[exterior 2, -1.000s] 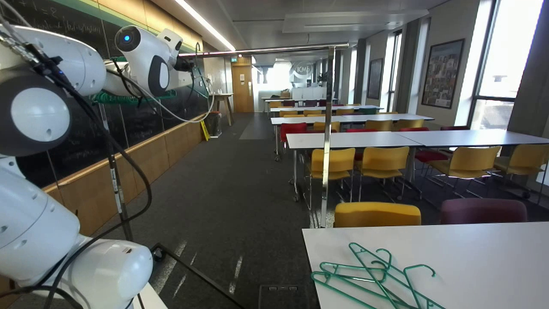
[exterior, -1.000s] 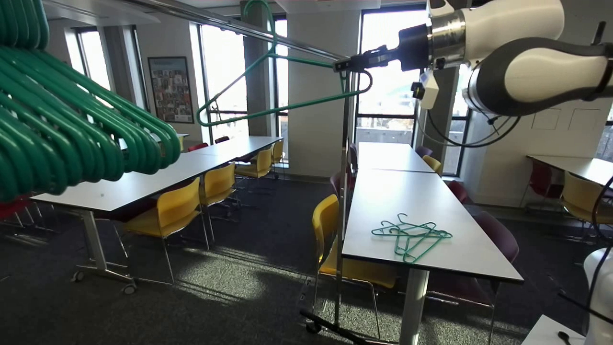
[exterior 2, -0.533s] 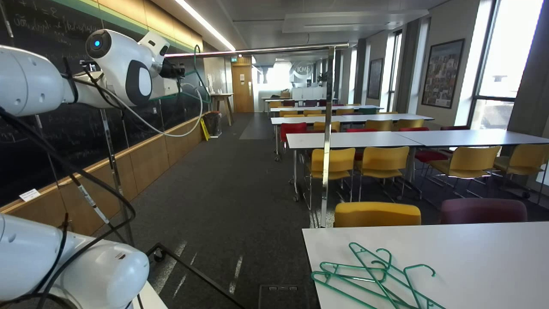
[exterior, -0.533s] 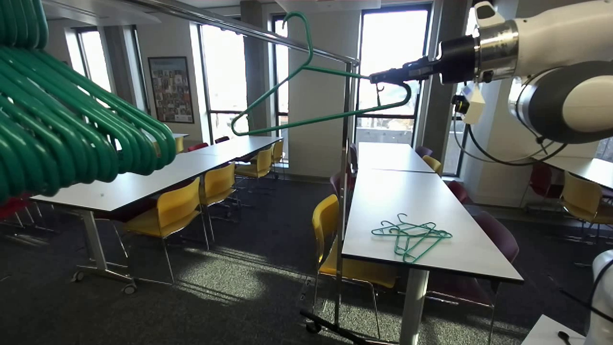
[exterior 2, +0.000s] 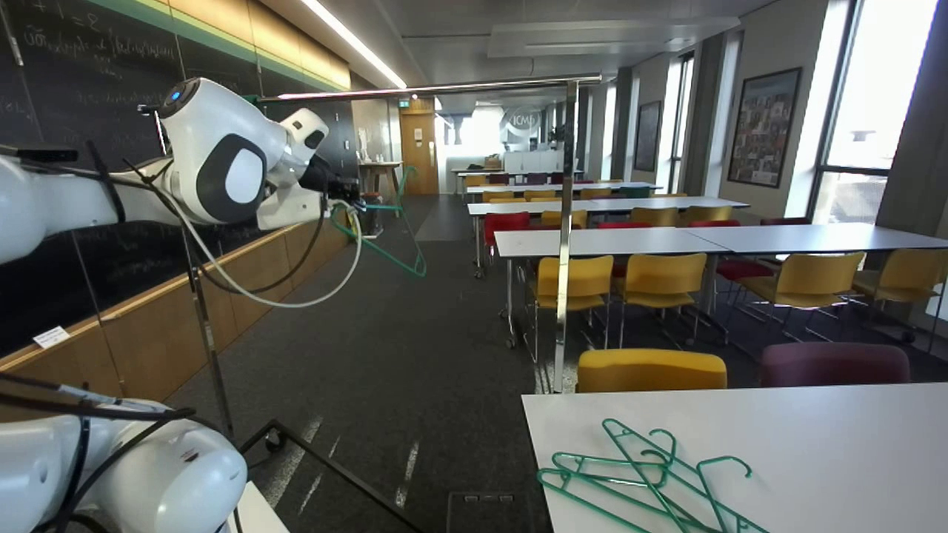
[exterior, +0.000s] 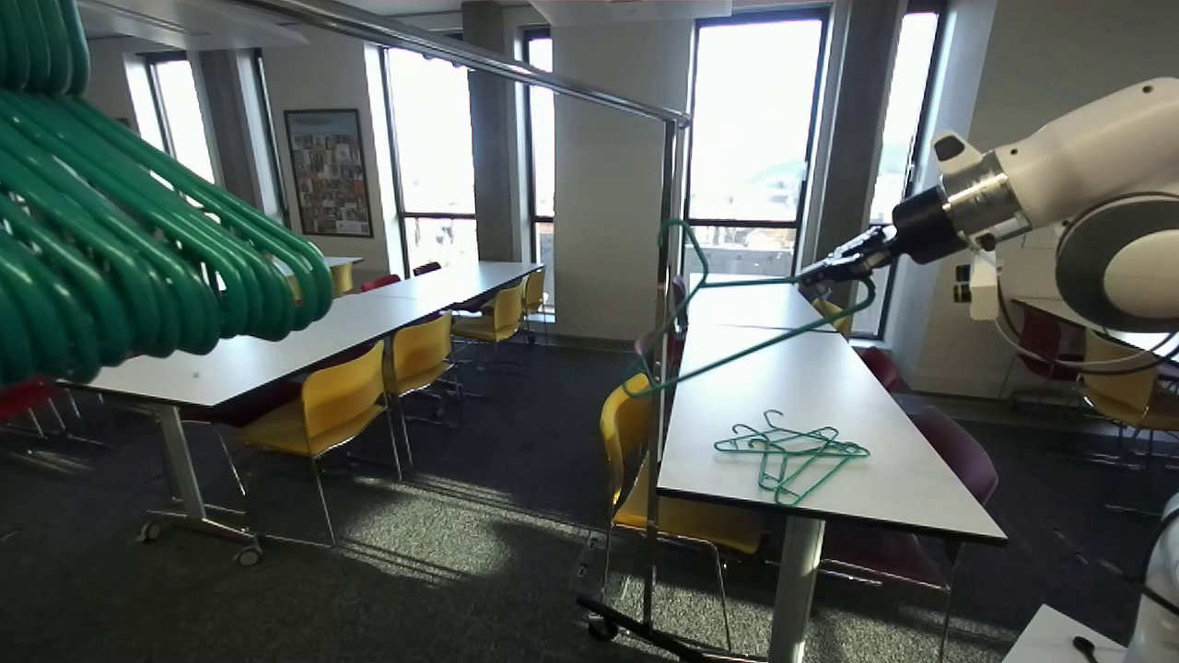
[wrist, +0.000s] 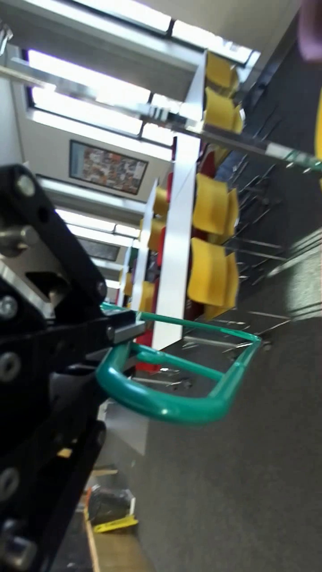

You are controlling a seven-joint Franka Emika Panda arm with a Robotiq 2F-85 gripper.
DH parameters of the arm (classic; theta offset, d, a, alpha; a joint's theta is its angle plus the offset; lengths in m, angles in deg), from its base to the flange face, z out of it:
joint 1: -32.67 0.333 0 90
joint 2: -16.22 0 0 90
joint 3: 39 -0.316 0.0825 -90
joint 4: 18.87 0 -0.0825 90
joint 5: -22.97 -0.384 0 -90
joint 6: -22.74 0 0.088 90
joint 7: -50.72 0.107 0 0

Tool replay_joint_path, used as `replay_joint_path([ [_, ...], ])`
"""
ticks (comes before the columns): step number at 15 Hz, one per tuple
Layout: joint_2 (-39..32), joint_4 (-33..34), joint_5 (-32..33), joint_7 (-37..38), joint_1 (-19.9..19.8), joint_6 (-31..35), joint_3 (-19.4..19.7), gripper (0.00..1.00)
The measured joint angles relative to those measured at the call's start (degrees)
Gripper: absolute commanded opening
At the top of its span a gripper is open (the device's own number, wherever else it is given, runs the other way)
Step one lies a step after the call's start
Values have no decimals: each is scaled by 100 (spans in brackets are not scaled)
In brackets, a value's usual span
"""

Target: Remove one green hanger from the rail and put it on the table.

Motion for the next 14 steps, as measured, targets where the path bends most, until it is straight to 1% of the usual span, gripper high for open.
replay_joint_path([
  [2, 485, -380, 290, -162, -321, -758, 232, 2],
  [4, 861, -616, 670, -383, -690, -1404, 414, 2],
  [6, 1063, -663, 1100, -615, -1070, -1948, 554, 2],
  [9, 1078, -564, 1789, -891, -1579, -2430, 671, 2],
  [11, 950, -406, 2219, -962, -1800, -2584, 628, 2],
  [14, 496, -30, 2728, -956, -1885, -2669, 248, 2],
])
